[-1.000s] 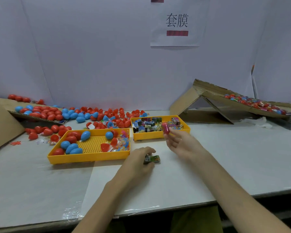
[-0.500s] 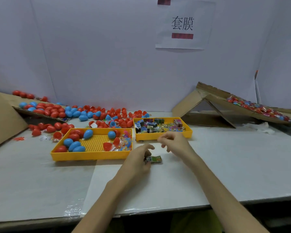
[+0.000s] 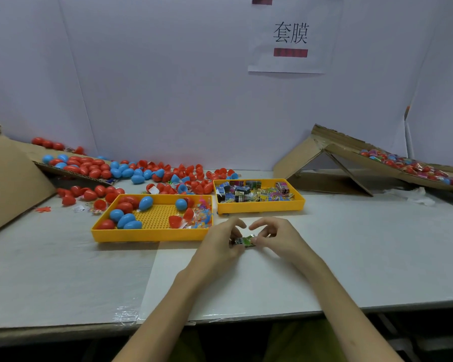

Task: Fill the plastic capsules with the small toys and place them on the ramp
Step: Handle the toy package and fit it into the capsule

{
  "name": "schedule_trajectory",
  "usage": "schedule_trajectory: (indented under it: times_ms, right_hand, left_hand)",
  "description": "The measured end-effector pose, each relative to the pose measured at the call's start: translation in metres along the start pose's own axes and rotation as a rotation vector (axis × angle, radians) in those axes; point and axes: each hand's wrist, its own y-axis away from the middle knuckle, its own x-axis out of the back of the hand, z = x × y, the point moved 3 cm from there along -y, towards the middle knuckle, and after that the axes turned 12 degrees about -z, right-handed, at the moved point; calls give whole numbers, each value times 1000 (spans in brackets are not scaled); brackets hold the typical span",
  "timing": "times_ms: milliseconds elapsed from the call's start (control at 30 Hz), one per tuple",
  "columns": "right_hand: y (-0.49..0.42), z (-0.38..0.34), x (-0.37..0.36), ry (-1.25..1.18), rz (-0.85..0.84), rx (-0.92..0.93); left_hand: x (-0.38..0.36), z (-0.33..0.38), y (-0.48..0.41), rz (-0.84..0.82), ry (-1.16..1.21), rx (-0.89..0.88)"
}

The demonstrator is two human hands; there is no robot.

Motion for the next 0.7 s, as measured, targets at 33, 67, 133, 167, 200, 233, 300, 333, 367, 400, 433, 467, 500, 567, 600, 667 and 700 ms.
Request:
schedule_trajectory:
  times_ms: [33, 67, 133, 167, 200, 233, 300, 333, 367, 400, 433, 467, 500, 567, 600, 667, 700]
  right_hand:
    - [-1, 0, 0, -4, 3, -5]
    - [-1, 1, 0, -5, 8, -10]
    - [-2, 1, -1, -1, 13, -17]
    - [-2, 1, -1, 1, 16, -20]
    - [-2, 1, -1, -1, 21, -22]
    - [-2, 0, -1, -5, 28, -22]
    - [-1, 0, 0, -4, 51, -26]
    - [-1, 0, 1, 9, 73, -33]
    - [-1, 1, 2, 33, 103, -45]
    - [-1, 2, 4, 58, 134, -60]
    - [-1, 3, 6, 69, 152, -70]
    - [-1, 3, 6, 60, 152, -67]
    - [0, 2, 5, 39, 138, -51]
    - [0, 0, 2, 11, 96, -10]
    - [1, -1, 1, 21, 78, 4]
    - [0, -2, -1, 46, 66, 18]
    - [0, -2, -2, 51, 68, 20]
  left_hand:
    - [0, 0, 0, -1, -2, 2]
    - [0, -1, -1, -2, -4, 3]
    - [-1, -3, -2, -4, -8, 4]
    - [-1, -3, -2, -6, -9, 5]
    - [-1, -4, -2, -6, -9, 6]
    - [-1, -4, -2, -6, -7, 9]
    - [-1, -5, -3, -6, -2, 15]
    - [-1, -5, -3, -6, -3, 17]
    - [-1, -5, -3, -6, -4, 17]
    - [-1, -5, -3, -5, -4, 17]
    - [-1, -6, -3, -4, -3, 18]
    - [-1, -6, -3, -3, -2, 21]
    - [-1, -6, -3, -3, -3, 24]
    - [-1, -6, -3, -2, -8, 24]
    - [-1, -7, -3, -1, -8, 23]
    - [-1, -7, -3, 1, -1, 23]
    - [-1, -7, -4, 1, 2, 24]
